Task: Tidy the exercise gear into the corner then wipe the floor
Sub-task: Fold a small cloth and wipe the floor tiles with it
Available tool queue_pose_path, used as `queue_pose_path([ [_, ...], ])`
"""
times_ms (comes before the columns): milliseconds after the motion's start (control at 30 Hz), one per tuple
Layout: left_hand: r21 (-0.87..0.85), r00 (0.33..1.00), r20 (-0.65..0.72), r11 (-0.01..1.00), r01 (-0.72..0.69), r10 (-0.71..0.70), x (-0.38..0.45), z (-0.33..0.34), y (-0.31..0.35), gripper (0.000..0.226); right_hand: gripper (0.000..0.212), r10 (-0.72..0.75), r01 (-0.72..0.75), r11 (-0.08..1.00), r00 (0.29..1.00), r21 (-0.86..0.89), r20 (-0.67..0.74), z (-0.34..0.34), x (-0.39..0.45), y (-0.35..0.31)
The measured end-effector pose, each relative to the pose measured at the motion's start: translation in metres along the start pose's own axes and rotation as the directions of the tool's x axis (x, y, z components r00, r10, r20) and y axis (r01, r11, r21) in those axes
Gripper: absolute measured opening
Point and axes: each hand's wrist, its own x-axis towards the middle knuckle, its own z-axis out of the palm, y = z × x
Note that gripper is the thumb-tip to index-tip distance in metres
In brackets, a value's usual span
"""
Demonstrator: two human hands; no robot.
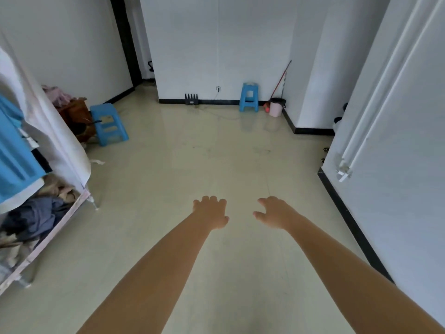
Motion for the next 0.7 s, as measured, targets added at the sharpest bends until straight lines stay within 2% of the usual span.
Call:
queue_pose_path([
  [333, -0.013, 0.998, -0.040, 0.999, -0.047, 0.046, 0.266, -0.079, -0.024, 0.051, 0.058, 0.002, -0.001, 1.000, 1.000, 0.024, -0.026, -0.090, 0.270, 0.038],
  [500, -0.019, 0.999, -0.027, 1.000, 0.024, -0.025, 0.419, -0.133, -0.037, 0.051, 0.059, -0.048, 0.048, 0.999, 0.999, 0.026, -0.022, -0.154, 0.417, 0.072],
  [700, -0.015, 0.997, -0.018, 0.997, 0.079, -0.080, 0.578, -0.200, -0.055, 0.050, 0.059, -0.035, 0.037, 0.998, 0.999, 0.060, -0.042, -0.238, 0.569, 0.103],
])
